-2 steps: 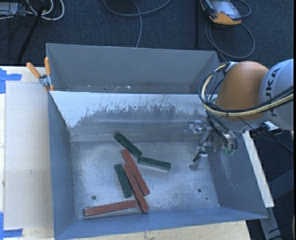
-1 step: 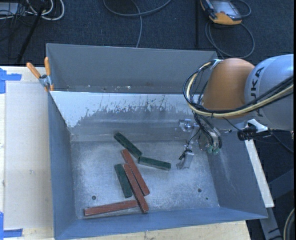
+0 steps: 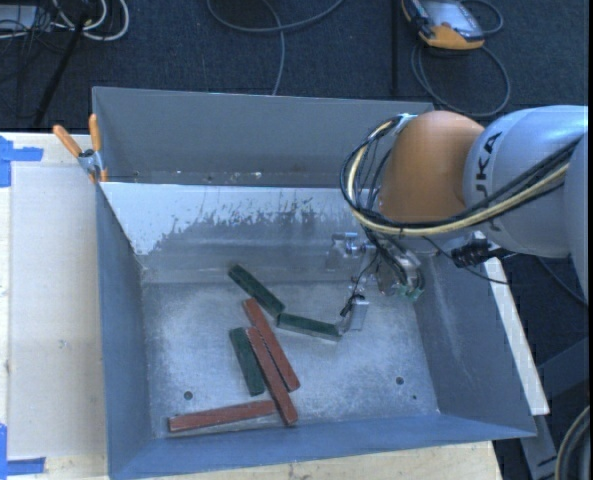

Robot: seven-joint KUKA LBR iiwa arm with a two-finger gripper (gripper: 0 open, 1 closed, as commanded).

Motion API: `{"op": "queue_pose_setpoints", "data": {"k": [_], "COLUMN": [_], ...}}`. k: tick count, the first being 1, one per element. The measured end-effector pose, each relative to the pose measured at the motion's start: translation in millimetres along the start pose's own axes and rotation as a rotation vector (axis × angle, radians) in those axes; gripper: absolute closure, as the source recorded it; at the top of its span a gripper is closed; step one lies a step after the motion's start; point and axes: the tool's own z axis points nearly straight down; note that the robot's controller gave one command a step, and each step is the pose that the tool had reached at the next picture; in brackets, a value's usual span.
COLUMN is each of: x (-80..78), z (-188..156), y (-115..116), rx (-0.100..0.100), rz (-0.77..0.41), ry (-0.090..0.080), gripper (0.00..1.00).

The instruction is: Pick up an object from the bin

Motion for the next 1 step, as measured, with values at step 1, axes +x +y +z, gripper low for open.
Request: {"op": "queue_pose_setpoints", "data": {"k": [1], "x": [-5.4], "z": [58.9], "y": [20.2], "rx": [0.000], "rz": [0.220], "ry": [0.005], "gripper": [0.00]}}
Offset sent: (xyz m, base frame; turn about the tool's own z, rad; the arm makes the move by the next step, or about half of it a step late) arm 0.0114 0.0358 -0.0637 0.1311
